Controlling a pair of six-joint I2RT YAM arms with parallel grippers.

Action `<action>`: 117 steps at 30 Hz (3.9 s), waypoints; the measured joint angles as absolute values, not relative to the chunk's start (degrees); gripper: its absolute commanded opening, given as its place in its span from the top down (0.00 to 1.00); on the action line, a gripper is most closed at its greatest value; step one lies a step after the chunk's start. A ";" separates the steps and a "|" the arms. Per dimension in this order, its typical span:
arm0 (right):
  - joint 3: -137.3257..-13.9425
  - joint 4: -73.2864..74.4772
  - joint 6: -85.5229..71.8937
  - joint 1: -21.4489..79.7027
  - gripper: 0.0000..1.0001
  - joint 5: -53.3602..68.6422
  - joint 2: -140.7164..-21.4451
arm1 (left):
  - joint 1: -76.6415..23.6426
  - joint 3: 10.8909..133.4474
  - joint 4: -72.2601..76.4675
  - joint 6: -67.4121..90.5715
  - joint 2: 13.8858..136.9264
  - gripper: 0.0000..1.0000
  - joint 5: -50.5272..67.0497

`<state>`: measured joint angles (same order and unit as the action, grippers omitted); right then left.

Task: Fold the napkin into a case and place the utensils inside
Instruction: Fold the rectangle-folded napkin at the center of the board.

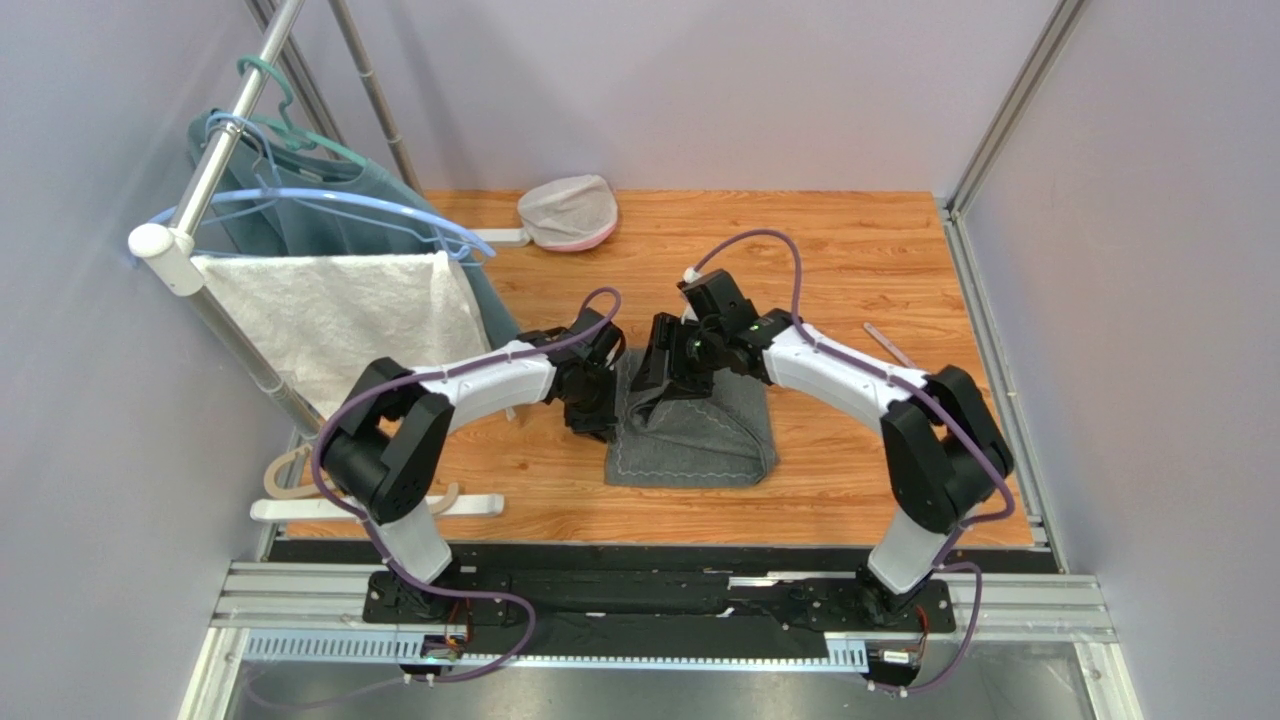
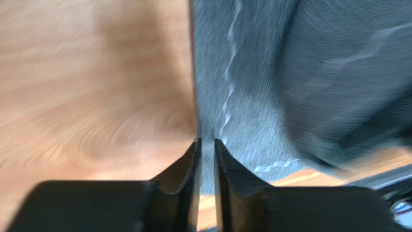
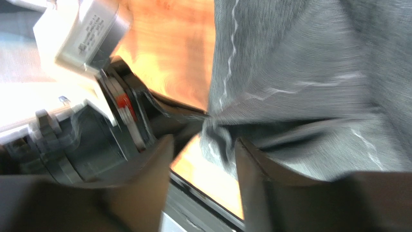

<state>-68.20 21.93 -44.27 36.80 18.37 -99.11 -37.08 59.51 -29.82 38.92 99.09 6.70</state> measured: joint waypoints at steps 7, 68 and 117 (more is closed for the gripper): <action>-62.89 30.09 -32.51 28.42 0.28 18.59 -79.57 | -37.06 60.53 -36.69 34.72 89.58 0.58 4.10; -52.56 20.67 -24.99 18.68 0.47 37.43 -94.32 | -40.86 106.30 -51.29 15.99 122.69 0.56 8.21; -55.20 5.43 -30.37 30.44 0.43 52.84 -104.51 | -28.77 94.54 -44.91 21.34 113.54 0.57 5.48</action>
